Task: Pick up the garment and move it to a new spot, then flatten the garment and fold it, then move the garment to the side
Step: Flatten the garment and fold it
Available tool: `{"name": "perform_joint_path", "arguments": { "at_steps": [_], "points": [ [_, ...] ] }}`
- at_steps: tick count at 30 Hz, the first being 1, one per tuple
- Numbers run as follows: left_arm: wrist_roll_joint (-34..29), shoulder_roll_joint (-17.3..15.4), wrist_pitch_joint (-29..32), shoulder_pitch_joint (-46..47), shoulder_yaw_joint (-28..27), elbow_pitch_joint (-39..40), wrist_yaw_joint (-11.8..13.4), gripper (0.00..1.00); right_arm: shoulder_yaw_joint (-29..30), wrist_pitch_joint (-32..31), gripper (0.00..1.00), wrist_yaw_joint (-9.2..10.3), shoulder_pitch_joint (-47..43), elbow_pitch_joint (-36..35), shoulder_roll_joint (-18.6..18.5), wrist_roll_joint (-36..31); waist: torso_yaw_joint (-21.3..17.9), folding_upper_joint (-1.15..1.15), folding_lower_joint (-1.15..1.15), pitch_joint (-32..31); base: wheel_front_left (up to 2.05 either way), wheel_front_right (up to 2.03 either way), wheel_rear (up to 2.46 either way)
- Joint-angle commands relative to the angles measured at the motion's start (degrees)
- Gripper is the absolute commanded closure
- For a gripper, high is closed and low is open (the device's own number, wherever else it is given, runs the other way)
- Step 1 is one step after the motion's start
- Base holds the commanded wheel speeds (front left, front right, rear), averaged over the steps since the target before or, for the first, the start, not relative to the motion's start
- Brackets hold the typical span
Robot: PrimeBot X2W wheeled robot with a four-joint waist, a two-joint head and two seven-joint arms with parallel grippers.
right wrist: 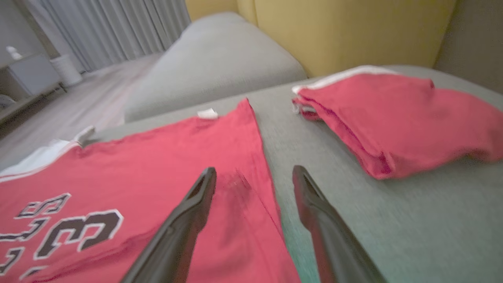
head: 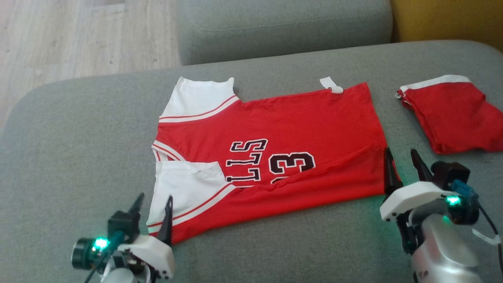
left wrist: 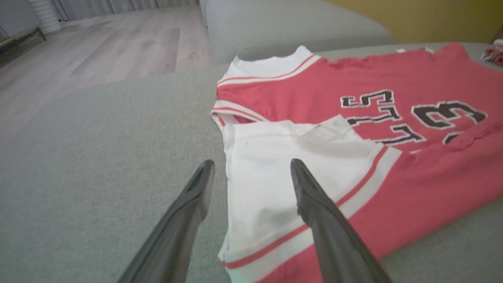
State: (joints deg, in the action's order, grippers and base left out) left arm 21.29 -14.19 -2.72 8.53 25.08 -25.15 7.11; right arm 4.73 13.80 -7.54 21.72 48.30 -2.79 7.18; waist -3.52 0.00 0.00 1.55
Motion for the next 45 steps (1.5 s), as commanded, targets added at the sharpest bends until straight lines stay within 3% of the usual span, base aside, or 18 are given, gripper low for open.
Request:
{"name": "perform_joint_path", "arguments": {
  "at_steps": [1, 6, 12, 20, 24, 36, 45],
  "points": [
    [0.45, -0.9, -1.66, 2.74, -2.95, 2.18, 0.32, 0.0, -2.19, 0.86, 0.0, 0.05, 0.6, -2.78, -0.09, 0.5, -0.3, 0.0, 0.0, 0.41, 0.0, 0.0, 0.0],
    [0.92, -0.1, -9.53, 5.62, -5.34, 4.23, 0.27, 0.0, -5.38, 1.15, 0.0, 0.05, -3.1, -12.91, -0.09, 1.03, -1.68, 0.0, 0.0, 2.53, 0.0, 0.0, 0.0],
    [-0.47, -1.91, -10.91, 13.81, -5.73, 5.67, -2.77, 0.0, -7.72, 1.18, 0.0, 0.05, -5.62, -22.93, -0.09, 3.39, -4.49, 0.0, 0.0, 6.95, 0.0, 0.0, 0.0],
    [-2.23, -9.13, 1.68, 32.99, -3.52, -0.65, -10.95, 0.0, -10.68, 1.19, 0.0, 0.05, -3.95, -29.81, -0.09, 6.98, -9.69, 0.0, 0.0, 14.66, 0.0, 0.0, 0.0],
    [-1.55, -12.85, 9.29, 41.5, -1.81, -7.09, -13.66, 0.0, -12.26, 1.19, 0.0, 0.05, -2.95, -31.85, -0.09, 8.84, -12.25, 0.0, 0.0, 18.09, 0.0, 0.0, 0.0],
    [8.19, -20.18, 23.76, 54.07, 7.71, -18.86, -14.58, 0.0, -15.15, 1.19, 0.0, 0.05, -2.44, -35.18, -0.09, 11.63, -17.06, 0.0, 0.0, 24.82, 0.0, 0.0, 0.0],
    [9.9, -23.09, 24.86, 57.38, 9.6, -25.39, -14.59, 0.0, -16.32, 1.19, 0.0, 0.05, -2.54, -35.97, -0.09, 12.49, -18.44, 0.0, 0.0, 26.68, 0.0, 0.0, 0.0]
  ]
}}
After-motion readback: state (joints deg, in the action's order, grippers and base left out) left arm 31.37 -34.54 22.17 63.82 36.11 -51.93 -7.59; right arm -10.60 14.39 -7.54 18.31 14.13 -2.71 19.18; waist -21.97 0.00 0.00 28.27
